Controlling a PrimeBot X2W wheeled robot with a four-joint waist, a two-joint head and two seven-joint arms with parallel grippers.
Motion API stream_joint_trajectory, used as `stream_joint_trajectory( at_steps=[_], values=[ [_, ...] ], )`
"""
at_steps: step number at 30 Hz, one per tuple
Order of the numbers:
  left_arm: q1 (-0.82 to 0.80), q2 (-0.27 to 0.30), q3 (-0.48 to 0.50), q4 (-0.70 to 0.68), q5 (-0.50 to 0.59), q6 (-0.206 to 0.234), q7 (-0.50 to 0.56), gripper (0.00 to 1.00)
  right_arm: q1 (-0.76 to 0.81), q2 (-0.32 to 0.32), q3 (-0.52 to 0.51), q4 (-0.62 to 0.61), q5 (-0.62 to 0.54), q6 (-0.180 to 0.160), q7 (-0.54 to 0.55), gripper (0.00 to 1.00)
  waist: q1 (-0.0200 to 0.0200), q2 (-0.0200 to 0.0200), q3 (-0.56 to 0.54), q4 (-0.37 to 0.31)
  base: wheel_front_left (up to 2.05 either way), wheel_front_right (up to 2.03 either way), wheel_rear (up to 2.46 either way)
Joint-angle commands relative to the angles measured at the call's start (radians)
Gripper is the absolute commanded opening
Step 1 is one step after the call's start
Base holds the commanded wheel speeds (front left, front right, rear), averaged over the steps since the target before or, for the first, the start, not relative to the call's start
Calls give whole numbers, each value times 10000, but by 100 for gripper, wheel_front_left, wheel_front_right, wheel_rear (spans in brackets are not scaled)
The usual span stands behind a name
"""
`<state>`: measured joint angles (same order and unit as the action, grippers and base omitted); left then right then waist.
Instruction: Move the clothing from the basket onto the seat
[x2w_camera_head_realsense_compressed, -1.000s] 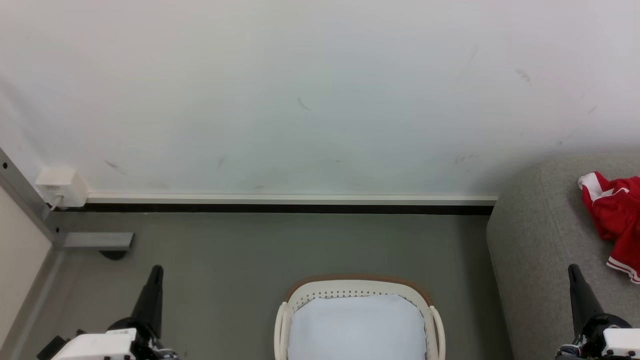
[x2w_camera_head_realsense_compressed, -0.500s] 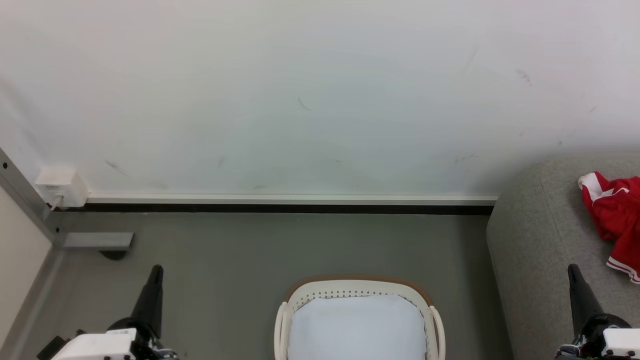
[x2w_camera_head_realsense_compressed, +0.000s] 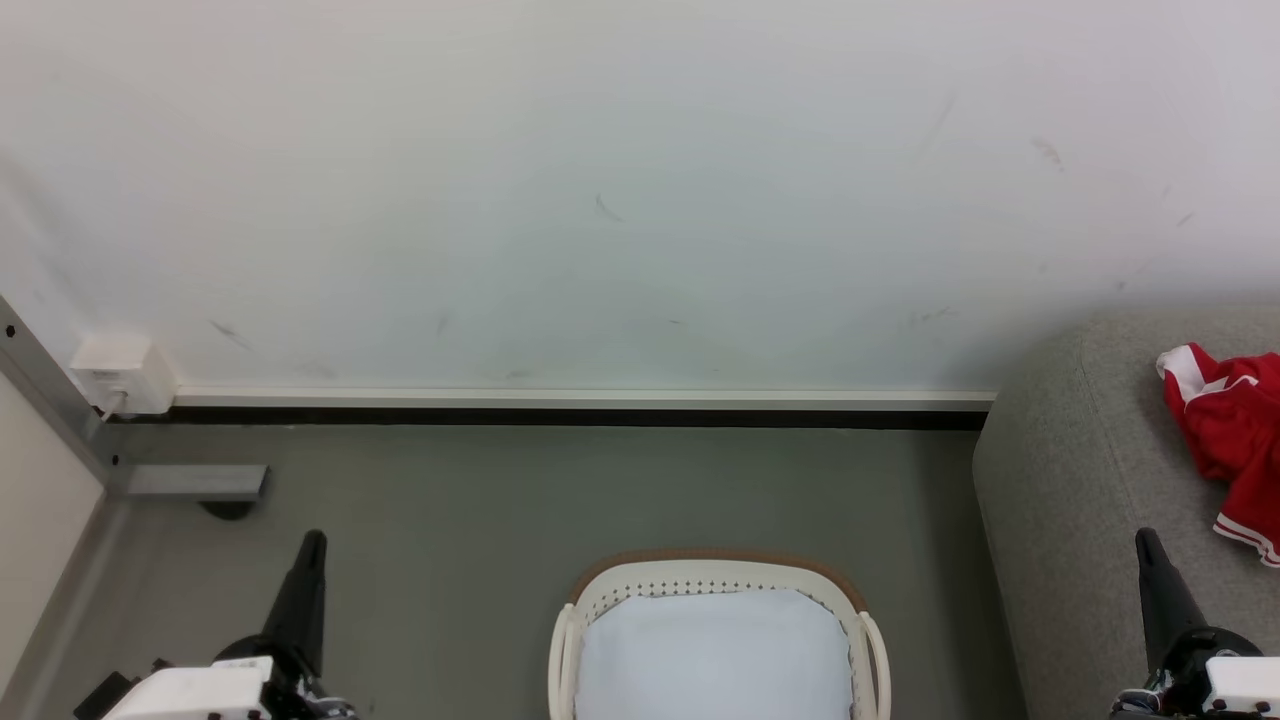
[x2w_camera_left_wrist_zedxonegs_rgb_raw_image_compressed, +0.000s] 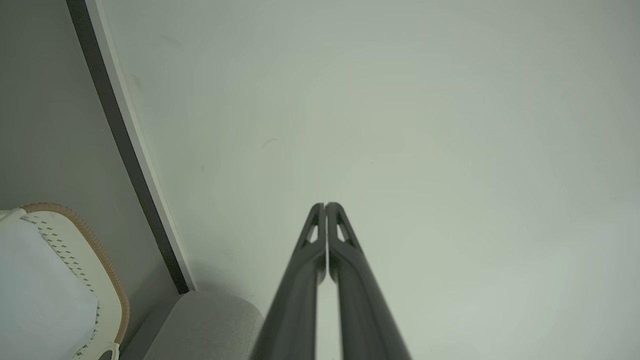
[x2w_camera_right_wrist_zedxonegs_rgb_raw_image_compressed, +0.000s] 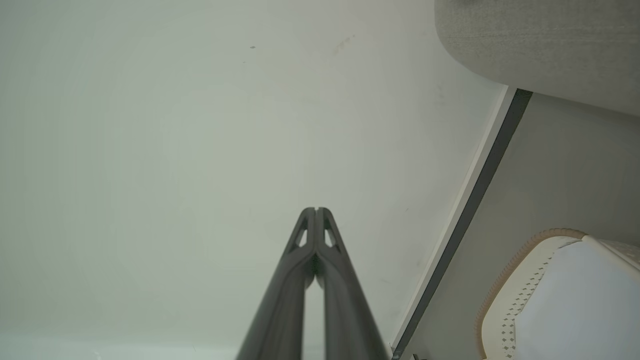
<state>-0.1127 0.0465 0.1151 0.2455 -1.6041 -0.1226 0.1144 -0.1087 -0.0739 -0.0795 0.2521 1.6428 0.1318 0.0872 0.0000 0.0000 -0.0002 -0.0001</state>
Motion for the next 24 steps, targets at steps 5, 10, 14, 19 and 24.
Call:
stream_joint_trajectory(
  at_steps=[5,10,14,19,24],
  values=[
    [-67,71,19,-34,-137,-25,48,0,-117,-29,-54,-37,-29,-21,32,0,0,0,0,0,0,0,0],
    [-67,71,19,-34,-137,-25,48,0,-118,-26,-60,-36,-32,-21,34,0,0,0,0,0,0,0,0],
    [-67,71,19,-34,-137,-25,47,0,-118,-22,-64,-36,-31,-21,38,0,0,0,0,0,0,0,0],
    [-67,71,19,-34,-137,-25,47,0,-118,-19,-68,-35,-33,-21,45,0,0,0,0,0,0,0,0],
    [-67,71,18,-34,-138,-25,47,0,-119,-16,-72,-35,-25,-21,50,0,0,0,0,0,0,0,0]
  ],
)
